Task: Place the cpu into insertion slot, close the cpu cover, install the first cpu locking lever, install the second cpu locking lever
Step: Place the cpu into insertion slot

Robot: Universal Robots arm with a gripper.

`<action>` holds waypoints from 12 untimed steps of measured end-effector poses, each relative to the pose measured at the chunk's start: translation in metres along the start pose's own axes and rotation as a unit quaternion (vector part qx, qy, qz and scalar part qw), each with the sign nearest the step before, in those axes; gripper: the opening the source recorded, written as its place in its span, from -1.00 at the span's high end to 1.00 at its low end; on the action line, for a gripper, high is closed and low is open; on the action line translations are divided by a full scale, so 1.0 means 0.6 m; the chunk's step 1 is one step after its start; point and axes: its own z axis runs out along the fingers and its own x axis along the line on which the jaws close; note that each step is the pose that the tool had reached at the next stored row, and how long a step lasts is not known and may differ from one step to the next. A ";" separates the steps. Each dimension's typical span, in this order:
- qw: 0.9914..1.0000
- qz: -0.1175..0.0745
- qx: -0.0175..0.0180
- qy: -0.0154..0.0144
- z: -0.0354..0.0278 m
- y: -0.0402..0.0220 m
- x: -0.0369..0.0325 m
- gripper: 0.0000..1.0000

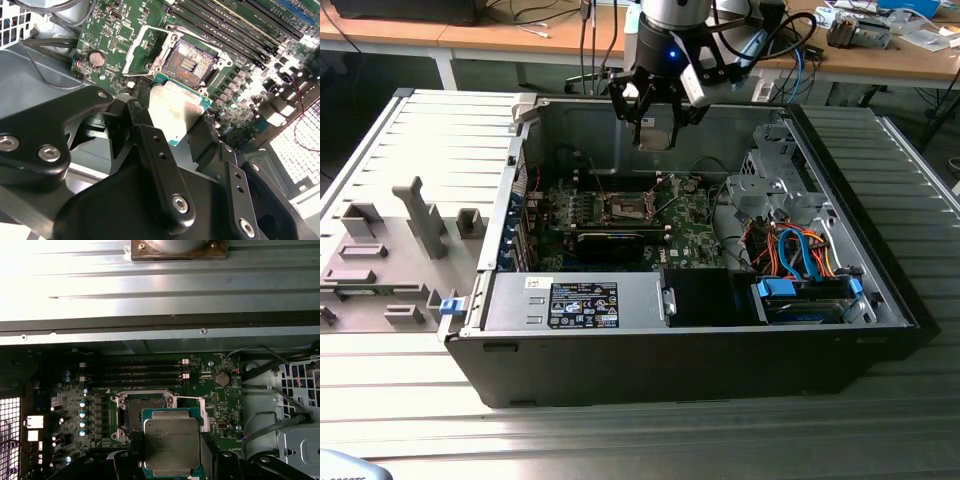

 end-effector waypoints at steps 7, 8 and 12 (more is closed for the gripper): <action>1.000 0.000 0.000 0.000 0.002 0.000 0.000 -0.08; 1.000 0.000 0.000 0.000 0.003 0.000 0.000 -0.08; 1.000 0.000 0.000 0.000 0.005 0.000 0.000 -0.08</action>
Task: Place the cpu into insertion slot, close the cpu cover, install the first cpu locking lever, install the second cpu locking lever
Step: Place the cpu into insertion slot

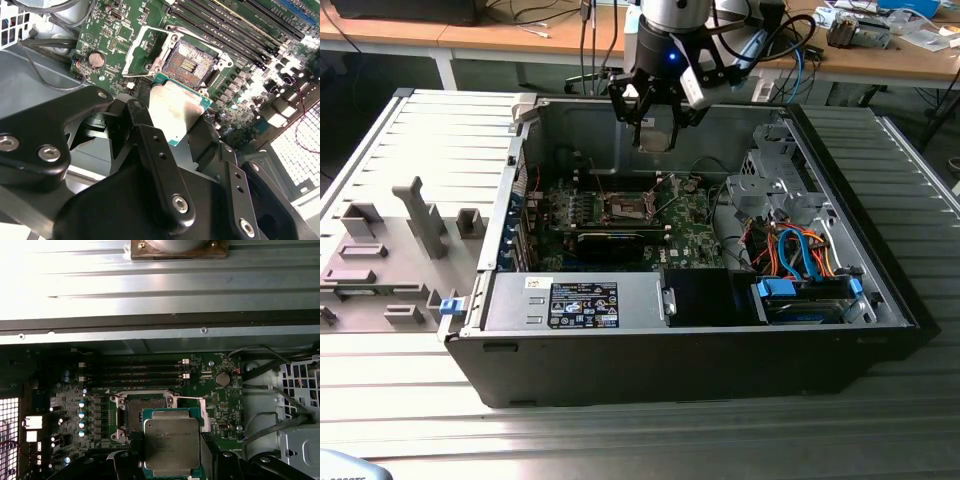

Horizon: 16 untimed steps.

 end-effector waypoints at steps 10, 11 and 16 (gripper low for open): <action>1.000 0.000 0.000 0.000 0.003 0.000 0.000 -0.08; 1.000 0.000 0.000 0.000 0.003 0.000 0.000 -0.08; 1.000 0.000 0.000 0.000 0.006 -0.001 0.000 -0.08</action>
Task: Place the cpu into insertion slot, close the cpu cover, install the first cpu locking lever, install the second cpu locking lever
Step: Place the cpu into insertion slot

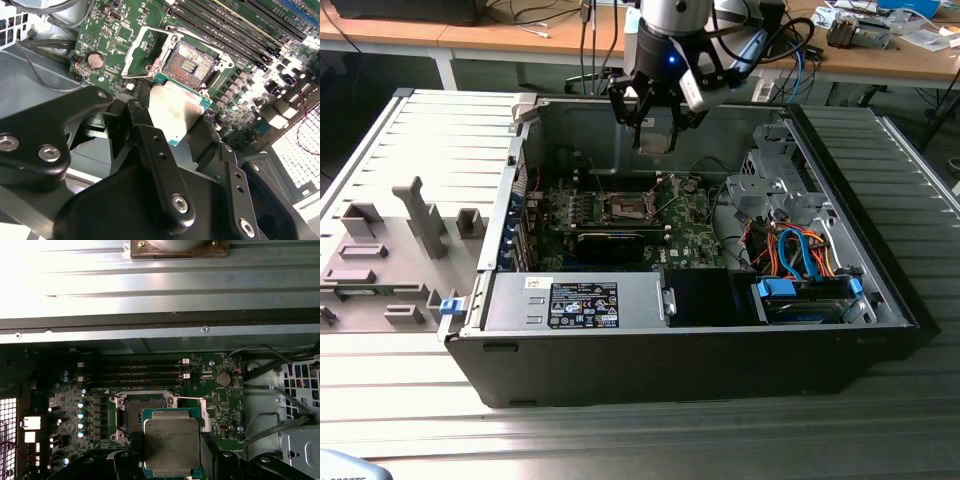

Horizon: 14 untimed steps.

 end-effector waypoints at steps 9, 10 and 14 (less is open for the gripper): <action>1.000 0.000 0.000 0.000 0.003 0.000 0.000 -0.08; 1.000 0.000 0.000 0.000 0.004 0.000 0.000 -0.08; 1.000 0.000 0.000 0.000 0.005 0.000 0.000 -0.08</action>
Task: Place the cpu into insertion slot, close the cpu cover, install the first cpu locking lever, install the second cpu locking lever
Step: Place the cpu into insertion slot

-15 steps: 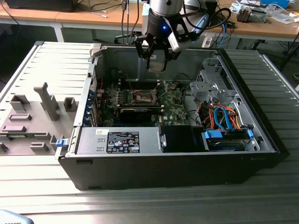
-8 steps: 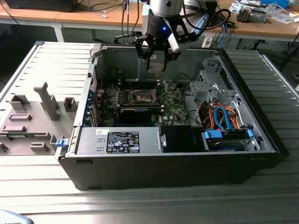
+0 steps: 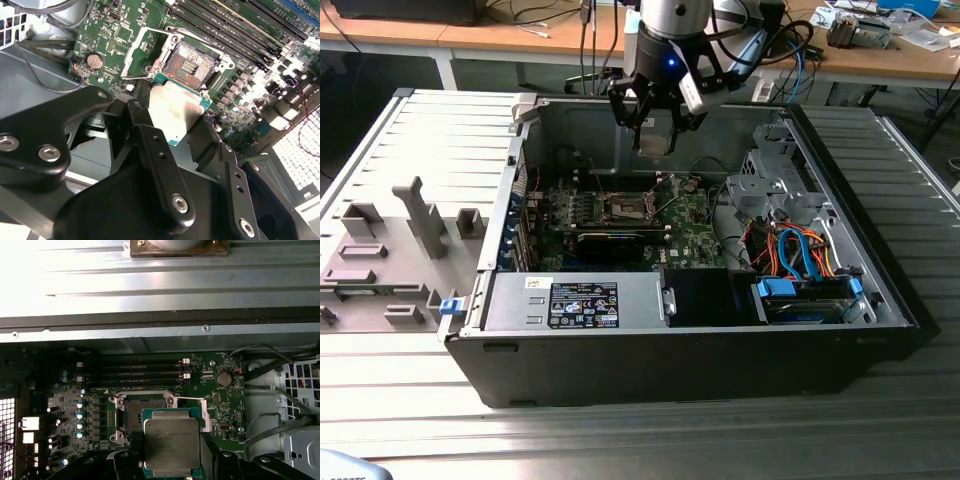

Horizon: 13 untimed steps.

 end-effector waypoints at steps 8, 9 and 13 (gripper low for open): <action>1.000 0.000 0.000 0.000 0.002 0.000 0.000 -0.08; 1.000 0.000 0.000 0.000 0.003 0.000 0.000 -0.08; 1.000 0.000 0.000 0.000 0.005 0.000 0.000 -0.08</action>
